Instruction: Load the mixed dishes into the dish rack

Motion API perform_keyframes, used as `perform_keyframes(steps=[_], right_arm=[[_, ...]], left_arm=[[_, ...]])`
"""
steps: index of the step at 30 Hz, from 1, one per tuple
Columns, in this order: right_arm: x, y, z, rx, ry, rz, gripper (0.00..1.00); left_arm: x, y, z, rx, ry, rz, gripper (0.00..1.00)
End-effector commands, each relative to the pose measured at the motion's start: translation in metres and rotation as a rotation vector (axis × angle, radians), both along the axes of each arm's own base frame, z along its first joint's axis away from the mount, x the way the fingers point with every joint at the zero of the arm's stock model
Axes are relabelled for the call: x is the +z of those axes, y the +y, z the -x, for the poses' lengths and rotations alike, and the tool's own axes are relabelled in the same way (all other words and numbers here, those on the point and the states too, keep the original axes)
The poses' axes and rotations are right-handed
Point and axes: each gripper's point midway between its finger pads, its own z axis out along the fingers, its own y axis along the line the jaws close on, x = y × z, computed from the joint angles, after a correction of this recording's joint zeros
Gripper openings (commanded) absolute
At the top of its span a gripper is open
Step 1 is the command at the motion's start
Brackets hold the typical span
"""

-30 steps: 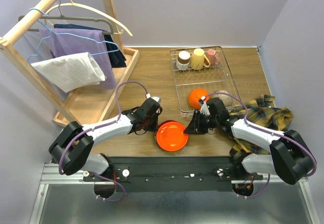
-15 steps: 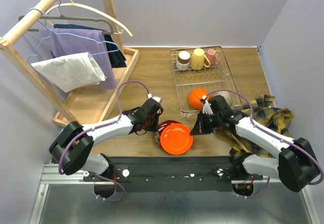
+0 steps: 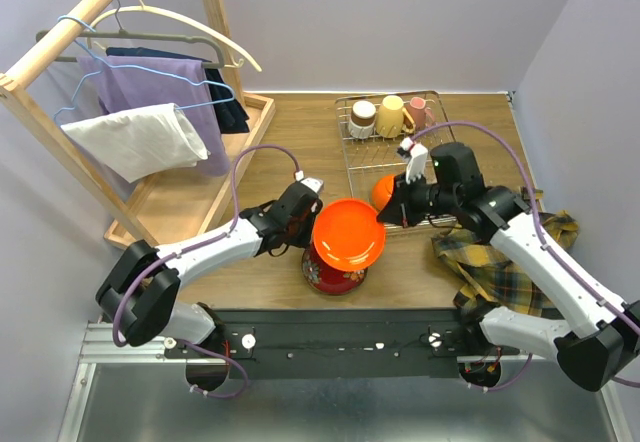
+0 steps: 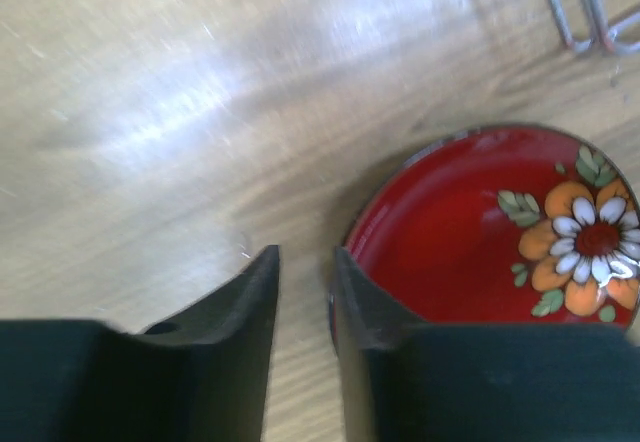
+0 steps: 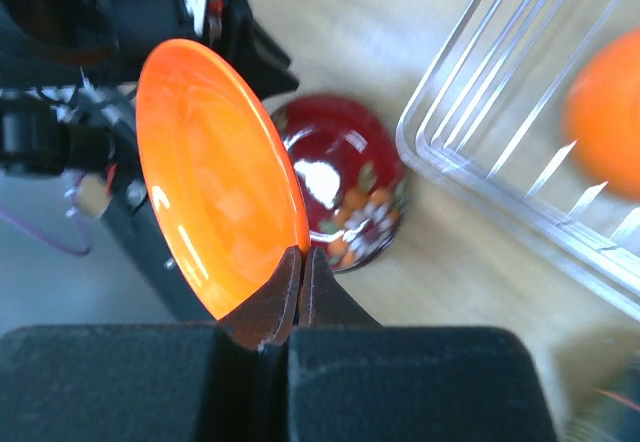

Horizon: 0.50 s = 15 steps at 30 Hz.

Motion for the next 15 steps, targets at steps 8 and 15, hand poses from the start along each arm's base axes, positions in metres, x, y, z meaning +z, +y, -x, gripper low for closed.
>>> perform_keyframes(steps=[8, 15], right_arm=[[0.102, -0.069, -0.123, -0.471, -0.454, 0.231, 0.01], [0.095, -0.127, -0.173, -0.747, -0.453, 0.338, 0.01]], left_arm=[[0.065, 0.017, -0.046, 0.01, -0.219, -0.079, 0.47], [0.084, 0.019, -0.062, 0.048, -0.271, -0.02, 0.5]])
